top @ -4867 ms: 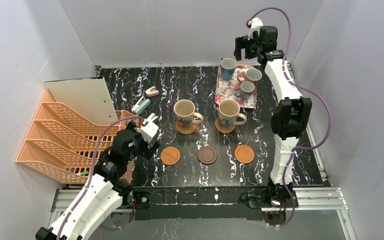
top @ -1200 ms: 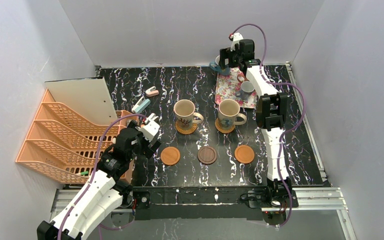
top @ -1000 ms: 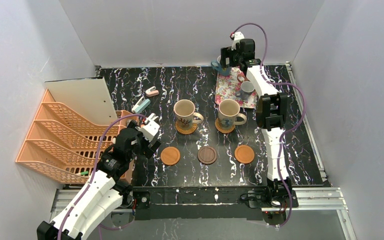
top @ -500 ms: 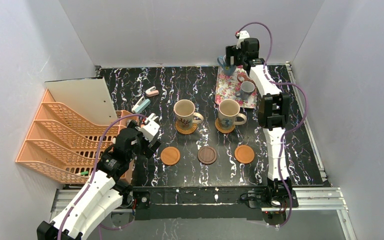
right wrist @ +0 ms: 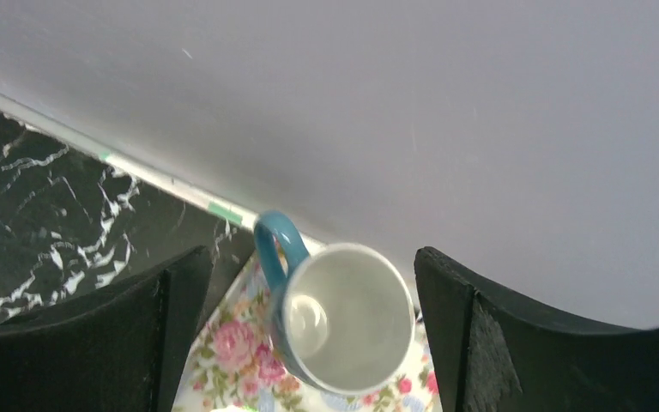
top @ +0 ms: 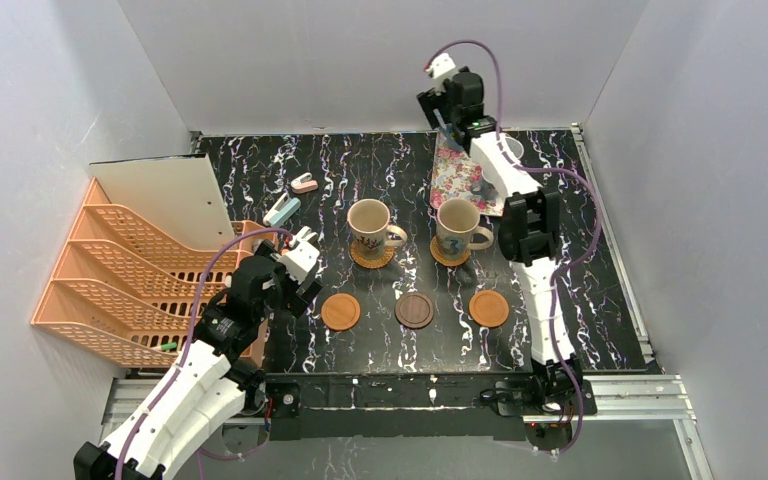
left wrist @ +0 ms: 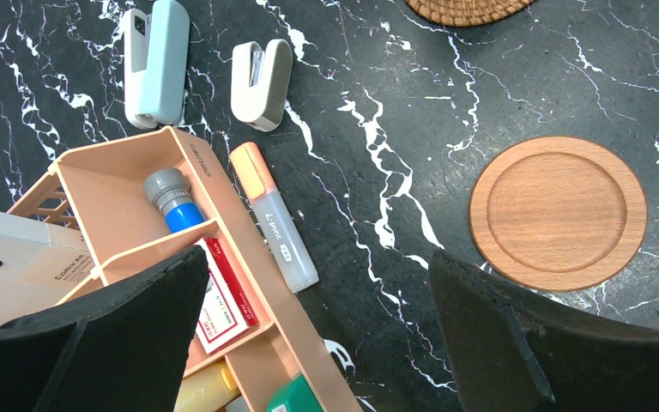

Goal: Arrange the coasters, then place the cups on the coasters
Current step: Pick up the cup from the tray.

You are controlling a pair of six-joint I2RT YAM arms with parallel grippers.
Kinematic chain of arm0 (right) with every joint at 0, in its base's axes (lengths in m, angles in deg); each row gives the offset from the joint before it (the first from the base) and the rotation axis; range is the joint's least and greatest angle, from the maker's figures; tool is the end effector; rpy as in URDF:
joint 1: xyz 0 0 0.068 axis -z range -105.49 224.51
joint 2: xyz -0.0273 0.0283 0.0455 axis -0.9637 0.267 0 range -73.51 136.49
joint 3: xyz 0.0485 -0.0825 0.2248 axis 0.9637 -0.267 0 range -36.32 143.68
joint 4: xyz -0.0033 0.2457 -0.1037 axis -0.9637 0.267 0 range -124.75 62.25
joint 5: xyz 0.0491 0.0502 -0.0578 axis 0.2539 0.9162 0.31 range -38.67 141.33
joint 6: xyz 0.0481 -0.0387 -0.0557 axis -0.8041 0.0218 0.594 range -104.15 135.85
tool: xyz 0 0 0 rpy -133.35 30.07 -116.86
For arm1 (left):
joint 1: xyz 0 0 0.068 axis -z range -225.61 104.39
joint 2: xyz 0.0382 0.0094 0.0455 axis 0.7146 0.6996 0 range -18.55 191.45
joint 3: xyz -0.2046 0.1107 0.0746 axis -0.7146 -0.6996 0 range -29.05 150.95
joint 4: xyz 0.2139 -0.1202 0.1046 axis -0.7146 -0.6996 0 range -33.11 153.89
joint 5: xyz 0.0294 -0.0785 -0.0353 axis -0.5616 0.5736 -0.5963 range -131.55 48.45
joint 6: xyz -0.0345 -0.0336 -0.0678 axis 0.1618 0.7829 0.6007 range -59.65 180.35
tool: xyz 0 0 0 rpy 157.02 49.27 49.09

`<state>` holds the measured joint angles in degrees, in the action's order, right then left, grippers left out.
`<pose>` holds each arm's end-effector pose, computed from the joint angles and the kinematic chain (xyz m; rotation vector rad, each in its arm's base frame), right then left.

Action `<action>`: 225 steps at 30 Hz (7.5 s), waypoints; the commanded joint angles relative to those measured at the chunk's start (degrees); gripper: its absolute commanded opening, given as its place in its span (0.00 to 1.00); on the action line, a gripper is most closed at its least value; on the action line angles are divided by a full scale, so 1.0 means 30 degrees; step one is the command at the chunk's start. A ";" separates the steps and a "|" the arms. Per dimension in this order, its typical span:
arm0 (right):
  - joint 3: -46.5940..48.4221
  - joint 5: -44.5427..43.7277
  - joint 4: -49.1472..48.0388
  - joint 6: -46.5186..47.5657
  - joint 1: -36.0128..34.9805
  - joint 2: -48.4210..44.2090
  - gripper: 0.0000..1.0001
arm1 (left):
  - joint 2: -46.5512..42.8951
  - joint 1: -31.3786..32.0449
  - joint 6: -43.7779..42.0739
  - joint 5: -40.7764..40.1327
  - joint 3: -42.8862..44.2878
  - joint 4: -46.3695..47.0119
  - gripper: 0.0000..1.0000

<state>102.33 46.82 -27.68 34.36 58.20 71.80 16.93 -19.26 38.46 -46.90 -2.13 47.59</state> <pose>0.5879 0.1661 0.2427 -0.4881 1.7437 -0.0983 0.1989 -0.0910 0.2100 0.7636 1.8518 0.0436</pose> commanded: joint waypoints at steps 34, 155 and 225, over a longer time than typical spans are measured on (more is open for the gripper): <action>0.0227 0.0568 0.1647 -0.0048 0.0386 -0.0492 0.62 | -0.0208 -0.0082 0.0002 -0.0191 -0.0273 0.0074 0.98; -0.2418 -0.3733 0.3542 0.7100 -0.1389 -0.2071 0.89 | 0.0001 -0.0082 0.0005 -0.0467 -0.0330 0.0181 0.98; -0.2333 0.6749 0.5058 -0.9366 0.4707 -0.2309 0.98 | 0.0074 -0.0082 -0.0057 -0.0372 -0.0300 0.0129 0.98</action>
<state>92.36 60.30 -10.96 12.11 70.07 63.76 17.06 -19.26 38.44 -47.18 -2.39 47.59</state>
